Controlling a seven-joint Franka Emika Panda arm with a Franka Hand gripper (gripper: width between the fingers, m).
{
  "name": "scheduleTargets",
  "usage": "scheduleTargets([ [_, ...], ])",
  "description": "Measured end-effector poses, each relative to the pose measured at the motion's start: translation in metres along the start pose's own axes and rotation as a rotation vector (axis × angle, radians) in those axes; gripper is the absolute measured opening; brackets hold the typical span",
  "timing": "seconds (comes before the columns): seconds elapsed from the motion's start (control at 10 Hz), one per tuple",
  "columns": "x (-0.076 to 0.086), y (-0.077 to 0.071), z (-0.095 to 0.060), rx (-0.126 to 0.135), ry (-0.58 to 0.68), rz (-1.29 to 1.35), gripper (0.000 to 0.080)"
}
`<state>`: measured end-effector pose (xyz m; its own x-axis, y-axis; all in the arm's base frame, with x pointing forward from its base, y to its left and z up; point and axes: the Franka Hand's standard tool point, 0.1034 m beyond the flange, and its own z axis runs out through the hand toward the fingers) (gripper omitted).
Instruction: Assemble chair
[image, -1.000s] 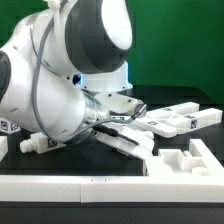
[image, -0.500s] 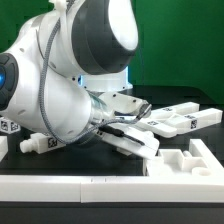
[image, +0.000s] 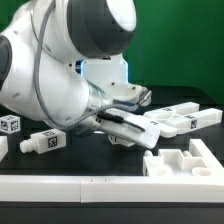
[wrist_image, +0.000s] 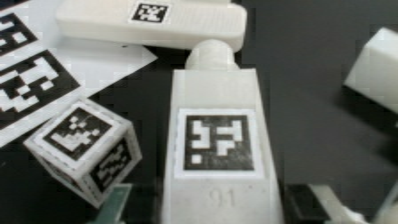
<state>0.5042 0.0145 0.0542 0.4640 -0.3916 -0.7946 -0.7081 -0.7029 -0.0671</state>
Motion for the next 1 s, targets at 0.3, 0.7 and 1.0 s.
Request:
scheduleTargets([
  [0.3, -0.03, -0.028, -0.016, -0.044, 0.278, -0.101, 0.0284],
  [0.7, -0.039, -0.048, -0.03, -0.046, 0.511, -0.175, 0.0285],
  [1.0, -0.041, -0.084, -0.059, -0.1, 0.792, -0.364, 0.0285],
])
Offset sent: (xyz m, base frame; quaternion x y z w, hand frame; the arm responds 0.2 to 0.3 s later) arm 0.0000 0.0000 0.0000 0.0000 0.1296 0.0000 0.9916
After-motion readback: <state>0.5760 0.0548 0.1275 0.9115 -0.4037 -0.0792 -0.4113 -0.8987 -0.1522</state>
